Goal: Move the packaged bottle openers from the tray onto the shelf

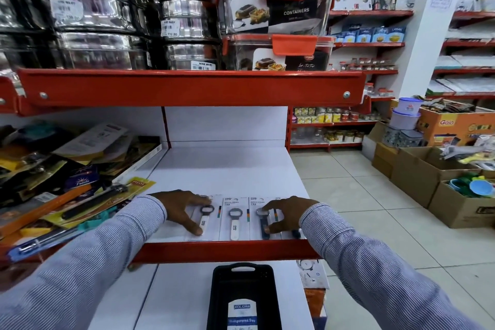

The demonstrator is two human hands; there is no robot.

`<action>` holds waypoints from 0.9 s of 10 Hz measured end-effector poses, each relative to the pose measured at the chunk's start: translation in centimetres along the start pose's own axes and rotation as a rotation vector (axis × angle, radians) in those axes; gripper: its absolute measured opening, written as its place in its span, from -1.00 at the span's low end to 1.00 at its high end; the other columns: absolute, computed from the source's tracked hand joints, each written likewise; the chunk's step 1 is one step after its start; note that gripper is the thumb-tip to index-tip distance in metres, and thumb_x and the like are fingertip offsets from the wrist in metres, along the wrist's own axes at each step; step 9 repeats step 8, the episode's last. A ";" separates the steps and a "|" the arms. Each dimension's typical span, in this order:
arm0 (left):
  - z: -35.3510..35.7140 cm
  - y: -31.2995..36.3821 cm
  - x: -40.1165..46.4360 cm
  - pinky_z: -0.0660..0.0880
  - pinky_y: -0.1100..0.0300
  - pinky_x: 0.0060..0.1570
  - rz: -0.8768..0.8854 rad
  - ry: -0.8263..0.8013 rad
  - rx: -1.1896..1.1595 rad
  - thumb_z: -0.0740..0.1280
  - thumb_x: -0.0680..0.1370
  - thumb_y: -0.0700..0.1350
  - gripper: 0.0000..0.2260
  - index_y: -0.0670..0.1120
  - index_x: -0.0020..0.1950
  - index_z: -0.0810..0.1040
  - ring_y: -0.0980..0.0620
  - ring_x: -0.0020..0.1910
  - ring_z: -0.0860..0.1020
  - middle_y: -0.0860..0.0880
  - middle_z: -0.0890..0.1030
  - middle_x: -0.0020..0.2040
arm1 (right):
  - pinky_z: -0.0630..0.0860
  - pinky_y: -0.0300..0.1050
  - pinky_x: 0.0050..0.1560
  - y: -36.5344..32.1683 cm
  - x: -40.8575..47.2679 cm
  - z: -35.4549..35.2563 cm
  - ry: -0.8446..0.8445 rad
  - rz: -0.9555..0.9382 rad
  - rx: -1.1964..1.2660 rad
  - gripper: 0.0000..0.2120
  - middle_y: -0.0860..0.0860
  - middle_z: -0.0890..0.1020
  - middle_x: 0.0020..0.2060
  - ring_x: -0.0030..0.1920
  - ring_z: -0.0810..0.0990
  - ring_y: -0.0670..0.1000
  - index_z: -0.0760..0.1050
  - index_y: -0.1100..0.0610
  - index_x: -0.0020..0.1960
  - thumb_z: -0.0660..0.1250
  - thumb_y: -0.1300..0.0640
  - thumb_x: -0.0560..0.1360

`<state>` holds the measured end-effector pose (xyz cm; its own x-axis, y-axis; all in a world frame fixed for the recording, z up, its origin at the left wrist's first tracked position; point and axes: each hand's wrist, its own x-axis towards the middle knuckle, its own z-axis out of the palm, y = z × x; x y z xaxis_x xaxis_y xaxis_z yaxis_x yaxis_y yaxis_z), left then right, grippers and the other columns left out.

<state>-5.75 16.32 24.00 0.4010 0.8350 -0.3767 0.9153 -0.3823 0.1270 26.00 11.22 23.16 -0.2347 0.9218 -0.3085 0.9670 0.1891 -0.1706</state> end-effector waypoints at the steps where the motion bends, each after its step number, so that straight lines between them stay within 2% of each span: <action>1: 0.1 0.7 -0.1 0.09 0.02 0.58 0.019 0.021 -0.006 0.51 0.32 0.36 -0.12 0.26 0.56 0.23 0.00 0.60 0.19 0.12 0.22 0.63 | 0.33 0.07 0.43 0.1 0.2 0.0 0.001 -0.008 -0.001 -0.34 -0.02 0.35 0.50 0.43 0.38 0.10 0.26 -0.25 0.44 0.35 -0.33 0.40; 5: -0.1 1.5 -0.9 0.16 0.03 0.52 0.005 0.021 0.008 0.51 0.25 0.39 -0.11 0.27 0.52 0.29 0.01 0.57 0.24 0.12 0.27 0.60 | 0.35 0.04 0.38 0.1 0.2 0.1 -0.011 0.010 -0.018 -0.33 0.00 0.37 0.48 0.41 0.40 0.10 0.23 -0.24 0.45 0.34 -0.33 0.41; 7: 0.1 2.3 -1.8 0.11 0.00 0.56 -0.030 0.027 0.041 0.48 0.32 0.38 -0.10 0.22 0.58 0.20 -0.01 0.61 0.17 0.08 0.19 0.64 | 0.30 0.06 0.41 -0.8 -0.8 -0.5 -0.051 0.027 -0.080 -0.33 0.01 0.32 0.51 0.46 0.34 0.11 0.18 -0.19 0.50 0.29 -0.32 0.46; 8: 0.2 3.5 -3.0 0.07 0.04 0.59 0.023 0.222 0.037 0.41 0.37 0.41 -0.09 0.14 0.61 0.16 0.02 0.64 0.09 0.10 0.12 0.66 | 0.26 0.18 0.46 -1.6 -1.7 -0.8 0.068 0.019 -0.121 -0.27 0.09 0.20 0.56 0.52 0.22 0.20 0.09 -0.17 0.54 0.32 -0.27 0.47; 9: 0.2 3.5 -3.0 0.07 0.04 0.59 0.023 0.222 0.037 0.41 0.37 0.41 -0.09 0.14 0.61 0.16 0.02 0.64 0.09 0.10 0.12 0.66 | 0.26 0.18 0.46 -1.6 -1.7 -0.8 0.068 0.019 -0.121 -0.27 0.09 0.20 0.56 0.52 0.22 0.20 0.09 -0.17 0.54 0.32 -0.27 0.47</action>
